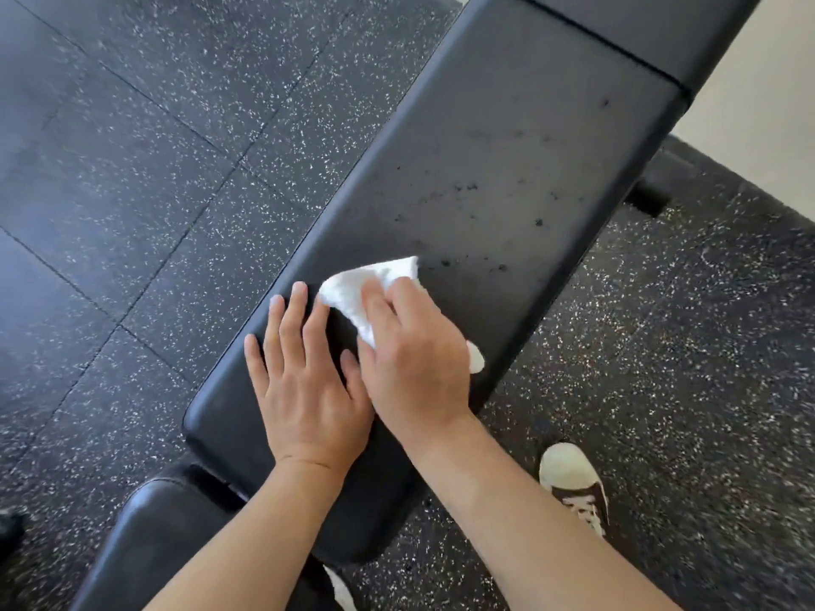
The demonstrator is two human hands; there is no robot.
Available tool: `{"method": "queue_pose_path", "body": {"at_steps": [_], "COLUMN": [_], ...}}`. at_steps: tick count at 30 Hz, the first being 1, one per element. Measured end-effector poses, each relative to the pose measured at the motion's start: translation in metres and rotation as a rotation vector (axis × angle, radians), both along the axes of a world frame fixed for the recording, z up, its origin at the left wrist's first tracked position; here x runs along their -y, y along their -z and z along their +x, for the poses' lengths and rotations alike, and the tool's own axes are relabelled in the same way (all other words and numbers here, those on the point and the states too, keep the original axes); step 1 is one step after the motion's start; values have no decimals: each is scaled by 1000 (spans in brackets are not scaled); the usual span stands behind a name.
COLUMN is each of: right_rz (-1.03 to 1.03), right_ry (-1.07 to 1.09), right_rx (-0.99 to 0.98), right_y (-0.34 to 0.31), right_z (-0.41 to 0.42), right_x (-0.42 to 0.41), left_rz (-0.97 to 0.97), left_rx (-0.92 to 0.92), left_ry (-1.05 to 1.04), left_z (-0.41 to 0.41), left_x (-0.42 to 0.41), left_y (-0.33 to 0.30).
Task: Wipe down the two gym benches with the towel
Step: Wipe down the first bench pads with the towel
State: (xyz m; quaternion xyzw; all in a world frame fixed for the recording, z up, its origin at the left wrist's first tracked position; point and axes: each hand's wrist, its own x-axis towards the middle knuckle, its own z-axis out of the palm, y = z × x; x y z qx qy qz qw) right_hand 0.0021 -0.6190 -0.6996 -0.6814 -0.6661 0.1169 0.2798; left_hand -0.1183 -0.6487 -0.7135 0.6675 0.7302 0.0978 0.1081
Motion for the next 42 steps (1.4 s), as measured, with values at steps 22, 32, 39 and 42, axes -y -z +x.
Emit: {"method": "queue_pose_path", "body": {"at_steps": [22, 32, 39, 42], "right_rz": [18, 8, 79, 39], "right_ry": [-118, -444, -503, -535], "right_rx": [47, 140, 215, 251], "right_y": [-2, -2, -4, -8], "right_z": [-19, 121, 48, 9], "right_x": [-58, 26, -96, -139], "left_rz": [-4, 32, 38, 34], "left_rx": [-3, -50, -57, -59], "left_ry": [5, 11, 12, 7], "left_z": [0, -1, -1, 0], "left_x": [0, -1, -3, -4], "left_y": [-1, 1, 0, -3]}}
